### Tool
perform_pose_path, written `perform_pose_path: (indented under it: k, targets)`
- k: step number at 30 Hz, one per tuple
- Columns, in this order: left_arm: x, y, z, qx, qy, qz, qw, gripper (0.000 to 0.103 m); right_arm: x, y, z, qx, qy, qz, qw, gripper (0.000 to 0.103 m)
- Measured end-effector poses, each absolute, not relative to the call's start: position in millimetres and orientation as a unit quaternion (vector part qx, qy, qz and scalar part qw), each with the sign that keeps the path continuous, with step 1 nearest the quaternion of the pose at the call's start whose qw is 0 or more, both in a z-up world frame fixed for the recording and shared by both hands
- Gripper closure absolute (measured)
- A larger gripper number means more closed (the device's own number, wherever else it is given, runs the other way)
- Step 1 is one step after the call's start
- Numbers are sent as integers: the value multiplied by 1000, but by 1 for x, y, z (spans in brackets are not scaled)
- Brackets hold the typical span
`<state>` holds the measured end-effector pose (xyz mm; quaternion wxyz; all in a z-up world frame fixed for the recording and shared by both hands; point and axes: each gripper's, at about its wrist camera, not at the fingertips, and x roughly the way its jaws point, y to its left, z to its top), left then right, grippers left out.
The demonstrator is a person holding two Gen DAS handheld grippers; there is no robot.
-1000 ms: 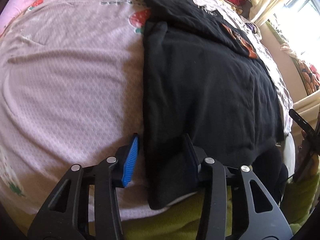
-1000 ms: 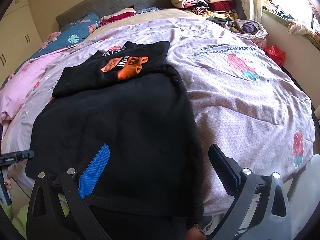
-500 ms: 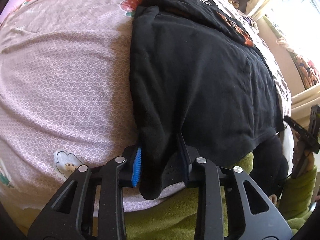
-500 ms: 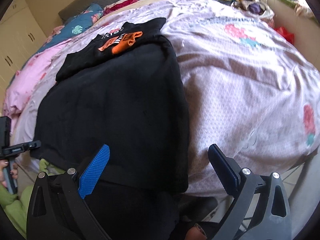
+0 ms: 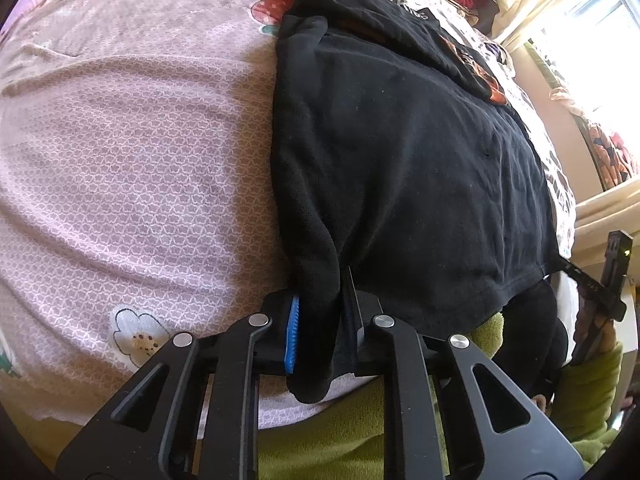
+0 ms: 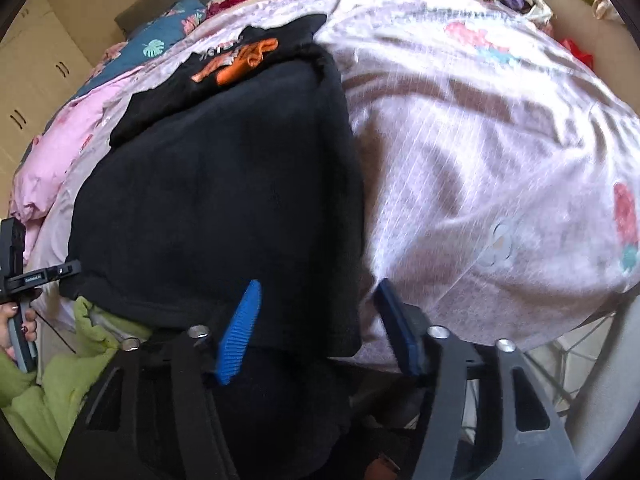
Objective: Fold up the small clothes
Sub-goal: 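Grasp the hem with the left tool while the right tool grasps the hem beside it, then lift the hem with both tools and fold it over toward the collar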
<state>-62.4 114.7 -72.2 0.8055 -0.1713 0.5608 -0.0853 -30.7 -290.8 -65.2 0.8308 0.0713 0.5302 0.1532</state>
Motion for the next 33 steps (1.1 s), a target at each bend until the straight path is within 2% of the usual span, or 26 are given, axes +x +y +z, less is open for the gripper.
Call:
perform_pose_path:
  k: [1,4,21,33]
  targets:
    - [-63,116,-72,-173,560,-86,806,94,-31,-291,-68,70,536,148,828,74]
    - [-63,117,-69,-177,555,-89,808,99,-35,-292,-61,62,526,145,836,91]
    - [-49,154,-6,-238,449,-123,852,101,-39,-300,41,106,367,160,910,94]
    - [-14,165,36,-264,372,-121,882,101,0,-288,87,117,312,131,934,94]
